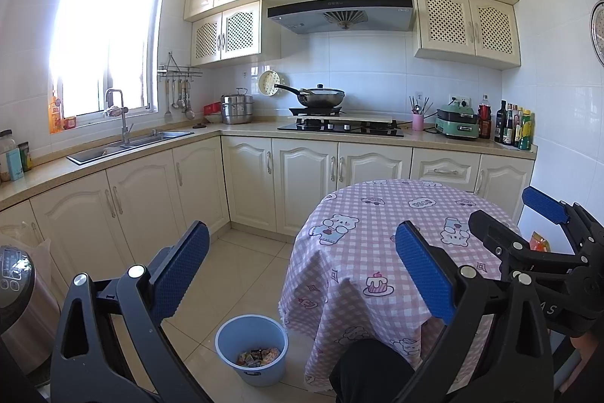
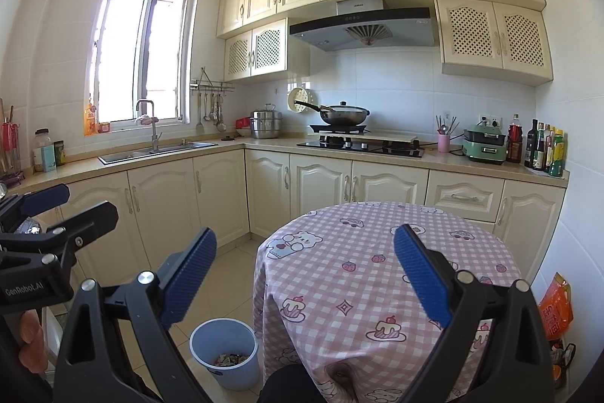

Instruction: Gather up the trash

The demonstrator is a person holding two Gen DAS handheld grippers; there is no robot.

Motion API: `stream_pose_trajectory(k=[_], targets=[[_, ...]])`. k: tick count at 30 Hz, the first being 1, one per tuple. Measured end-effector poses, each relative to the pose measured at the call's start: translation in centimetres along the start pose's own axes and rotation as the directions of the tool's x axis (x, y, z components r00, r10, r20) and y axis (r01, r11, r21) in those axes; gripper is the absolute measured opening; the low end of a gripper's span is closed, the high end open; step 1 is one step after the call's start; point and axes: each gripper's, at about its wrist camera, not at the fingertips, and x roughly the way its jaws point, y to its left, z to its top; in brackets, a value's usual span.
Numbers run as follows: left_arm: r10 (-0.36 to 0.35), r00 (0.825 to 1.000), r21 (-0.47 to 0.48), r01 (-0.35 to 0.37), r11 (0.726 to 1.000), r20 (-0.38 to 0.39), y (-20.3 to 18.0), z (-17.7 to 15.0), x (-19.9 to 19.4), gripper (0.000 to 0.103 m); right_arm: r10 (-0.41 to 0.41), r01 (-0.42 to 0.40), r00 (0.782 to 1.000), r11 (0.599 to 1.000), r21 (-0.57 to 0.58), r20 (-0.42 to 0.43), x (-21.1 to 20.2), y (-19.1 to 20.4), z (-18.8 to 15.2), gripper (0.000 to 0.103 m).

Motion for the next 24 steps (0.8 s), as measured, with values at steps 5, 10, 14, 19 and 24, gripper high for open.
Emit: stream_pose_trajectory(k=[5,10,14,19,24], targets=[[0.000,1.000,0.001,0.000,1.000,-0.001,0.00,-0.01,0.00,0.095,-0.001,0.001,1.000,1.000,0.002,0.000,-0.01,0.00,-0.01,0.093],[0.000,1.000,-0.001,0.000,1.000,-0.001,-0.02,0.01,-0.01,0.095,0.001,-0.001,1.000,1.000,0.001,-0.002,0.13,-0.20,-0.15,0.093],[0.000,1.000,-0.002,0.000,1.000,-0.001,-0.04,0.03,-0.01,0.095,0.002,-0.002,1.000,1.000,0.001,-0.003,0.17,-0.20,-0.17,0.093],[0.001,1.000,0.000,-0.001,1.000,-0.005,-0.07,-0.06,0.16,0.095,0.001,-0.001,1.000,1.000,0.002,-0.006,0.18,-0.29,-0.29,0.093],[0.000,1.000,0.000,0.000,1.000,-0.008,-0.11,-0.31,0.31,0.095,0.002,-0.002,1.000,1.000,0.002,-0.007,0.26,-0.42,-0.37,0.093]])
